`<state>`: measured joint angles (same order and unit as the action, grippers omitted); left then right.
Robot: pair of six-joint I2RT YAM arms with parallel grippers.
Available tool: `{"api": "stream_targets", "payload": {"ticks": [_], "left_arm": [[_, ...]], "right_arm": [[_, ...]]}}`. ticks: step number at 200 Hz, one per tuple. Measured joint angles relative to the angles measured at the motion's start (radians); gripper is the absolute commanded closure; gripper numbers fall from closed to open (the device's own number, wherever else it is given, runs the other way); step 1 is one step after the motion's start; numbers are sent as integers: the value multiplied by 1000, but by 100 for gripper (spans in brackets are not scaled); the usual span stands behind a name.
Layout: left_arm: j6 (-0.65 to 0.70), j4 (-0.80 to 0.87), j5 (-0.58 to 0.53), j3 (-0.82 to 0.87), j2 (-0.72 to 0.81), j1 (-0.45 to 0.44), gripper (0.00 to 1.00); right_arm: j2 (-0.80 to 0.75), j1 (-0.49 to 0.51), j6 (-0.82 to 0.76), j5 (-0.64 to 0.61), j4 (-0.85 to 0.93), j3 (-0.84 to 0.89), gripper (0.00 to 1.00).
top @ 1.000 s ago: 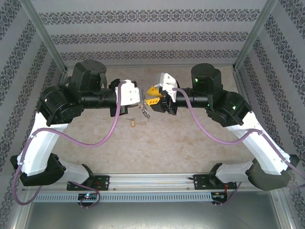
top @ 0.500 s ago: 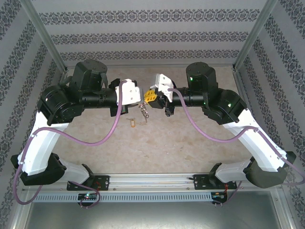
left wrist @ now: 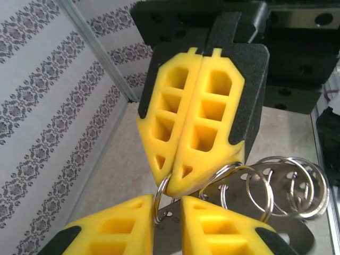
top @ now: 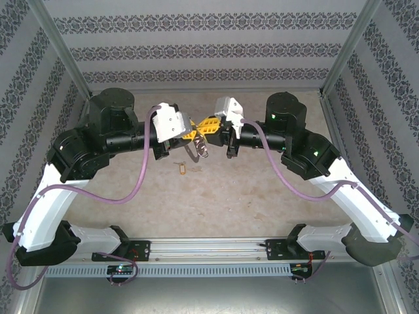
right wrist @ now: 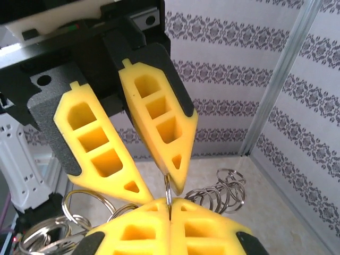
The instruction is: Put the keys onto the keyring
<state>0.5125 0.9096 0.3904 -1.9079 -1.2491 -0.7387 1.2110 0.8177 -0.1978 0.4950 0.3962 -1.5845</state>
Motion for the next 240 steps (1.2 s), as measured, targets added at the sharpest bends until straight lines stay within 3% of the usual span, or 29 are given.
{"api": "stream_targets", "payload": {"ticks": [98,240], "left_arm": [[-96,-120,95,52,34,47,87],[-155,-212,169,62,56,54,85]], "right_arm": [[-38,-63,229,90,-275,88,100],[-10,-73,380,248,-386,89,100]]}}
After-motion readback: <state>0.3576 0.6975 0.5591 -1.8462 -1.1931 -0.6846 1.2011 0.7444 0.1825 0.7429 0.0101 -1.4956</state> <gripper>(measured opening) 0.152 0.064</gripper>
